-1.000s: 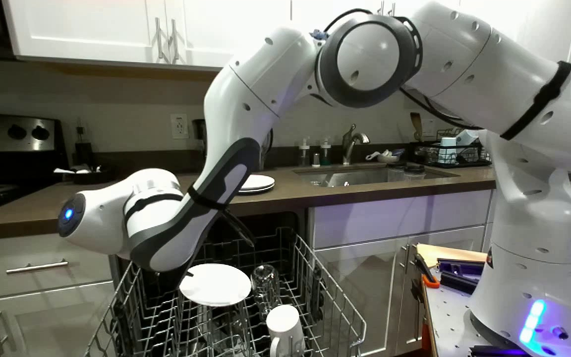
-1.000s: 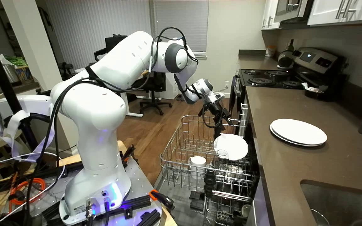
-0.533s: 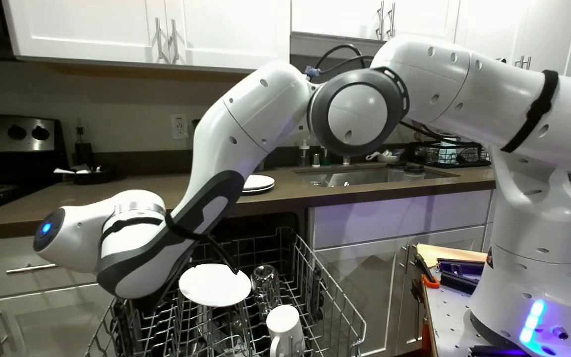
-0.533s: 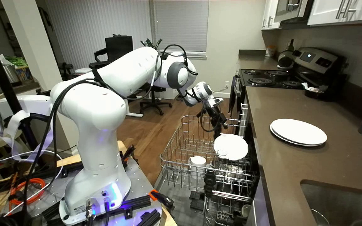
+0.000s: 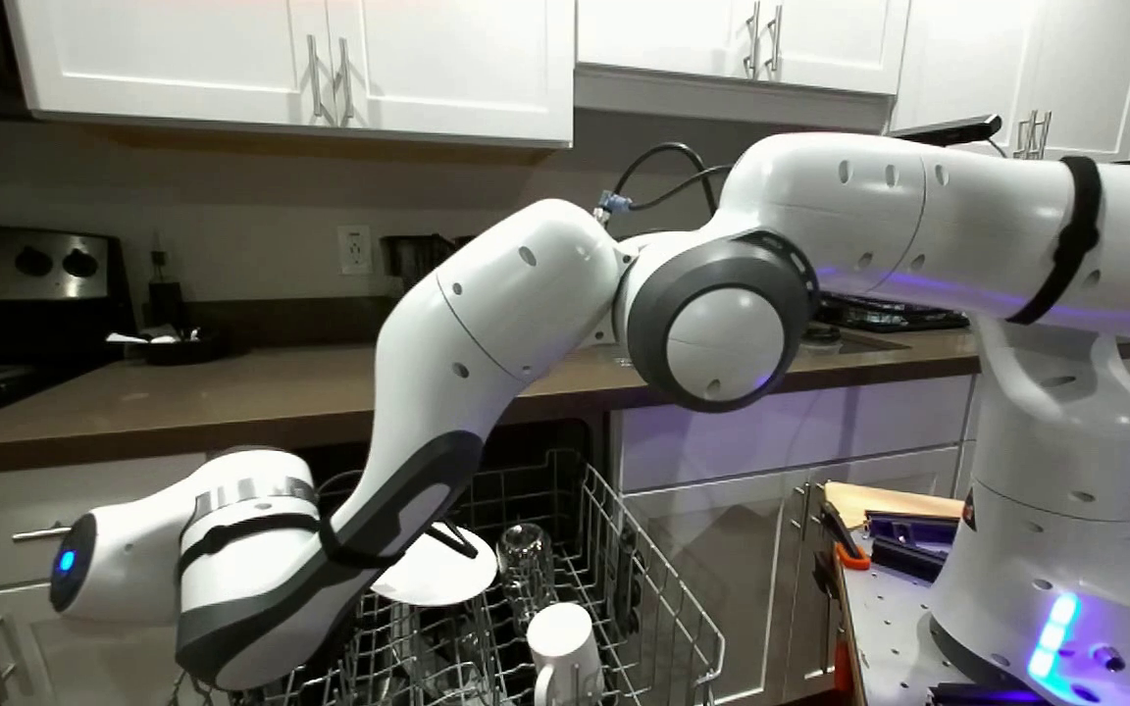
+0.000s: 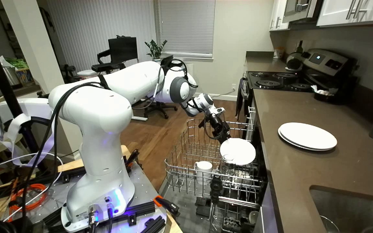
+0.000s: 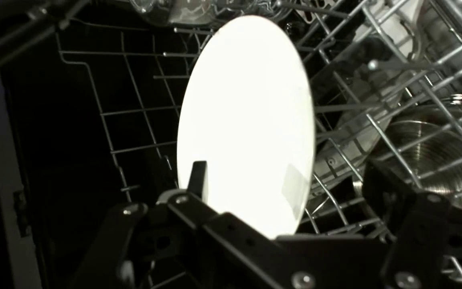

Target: Put the plate in the dishwasher on its side

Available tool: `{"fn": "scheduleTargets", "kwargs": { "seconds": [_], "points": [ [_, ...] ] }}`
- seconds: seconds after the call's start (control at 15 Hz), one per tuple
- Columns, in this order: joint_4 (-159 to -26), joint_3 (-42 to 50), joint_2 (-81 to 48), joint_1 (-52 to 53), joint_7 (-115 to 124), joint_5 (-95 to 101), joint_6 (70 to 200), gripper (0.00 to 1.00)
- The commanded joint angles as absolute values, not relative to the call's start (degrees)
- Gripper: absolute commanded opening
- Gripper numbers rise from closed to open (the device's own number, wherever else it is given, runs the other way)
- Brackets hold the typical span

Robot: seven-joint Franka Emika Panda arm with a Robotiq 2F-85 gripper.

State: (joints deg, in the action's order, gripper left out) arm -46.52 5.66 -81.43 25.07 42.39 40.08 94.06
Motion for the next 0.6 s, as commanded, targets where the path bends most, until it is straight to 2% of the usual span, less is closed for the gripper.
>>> {"fn": "scheduleTargets", "kwargs": {
  "seconds": [0.0, 0.53],
  "points": [
    [-41.0, 7.0, -85.5, 25.4, 36.9, 40.8, 89.9, 0.67],
    [-45.4, 9.2, -84.5, 24.9, 34.8, 40.5, 92.8, 0.15]
  ]
}}
